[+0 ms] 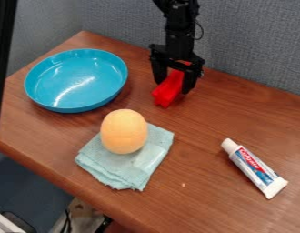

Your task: Put the red object on the blue plate

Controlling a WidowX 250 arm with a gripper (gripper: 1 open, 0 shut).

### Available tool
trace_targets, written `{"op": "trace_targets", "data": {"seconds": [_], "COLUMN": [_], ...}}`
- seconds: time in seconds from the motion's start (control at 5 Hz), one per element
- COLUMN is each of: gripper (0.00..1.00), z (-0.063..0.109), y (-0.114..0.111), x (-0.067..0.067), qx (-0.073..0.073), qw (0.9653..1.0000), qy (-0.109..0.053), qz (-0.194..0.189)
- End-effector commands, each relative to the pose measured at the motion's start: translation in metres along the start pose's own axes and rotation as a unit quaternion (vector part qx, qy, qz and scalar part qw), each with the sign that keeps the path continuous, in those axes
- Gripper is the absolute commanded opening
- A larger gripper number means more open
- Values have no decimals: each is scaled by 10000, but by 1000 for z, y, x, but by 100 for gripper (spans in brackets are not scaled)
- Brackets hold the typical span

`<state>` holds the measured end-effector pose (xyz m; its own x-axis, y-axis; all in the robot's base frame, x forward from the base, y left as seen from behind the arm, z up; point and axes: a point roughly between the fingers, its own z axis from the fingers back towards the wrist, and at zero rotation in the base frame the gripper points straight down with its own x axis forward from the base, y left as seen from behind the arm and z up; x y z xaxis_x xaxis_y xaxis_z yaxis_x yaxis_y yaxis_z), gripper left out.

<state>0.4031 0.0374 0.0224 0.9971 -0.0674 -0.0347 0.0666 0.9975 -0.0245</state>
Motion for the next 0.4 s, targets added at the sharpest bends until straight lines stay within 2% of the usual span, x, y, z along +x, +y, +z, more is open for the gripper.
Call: {"op": "trace_targets", "data": {"seconds": [0.0,0.2], "gripper": [0,0], "z": [15,17], "y": [-1,1], "x": [7,6], "qx": [73,54], "qw": [9998,9998], "qy": [-199,-209], "qz": [-46,-15]}}
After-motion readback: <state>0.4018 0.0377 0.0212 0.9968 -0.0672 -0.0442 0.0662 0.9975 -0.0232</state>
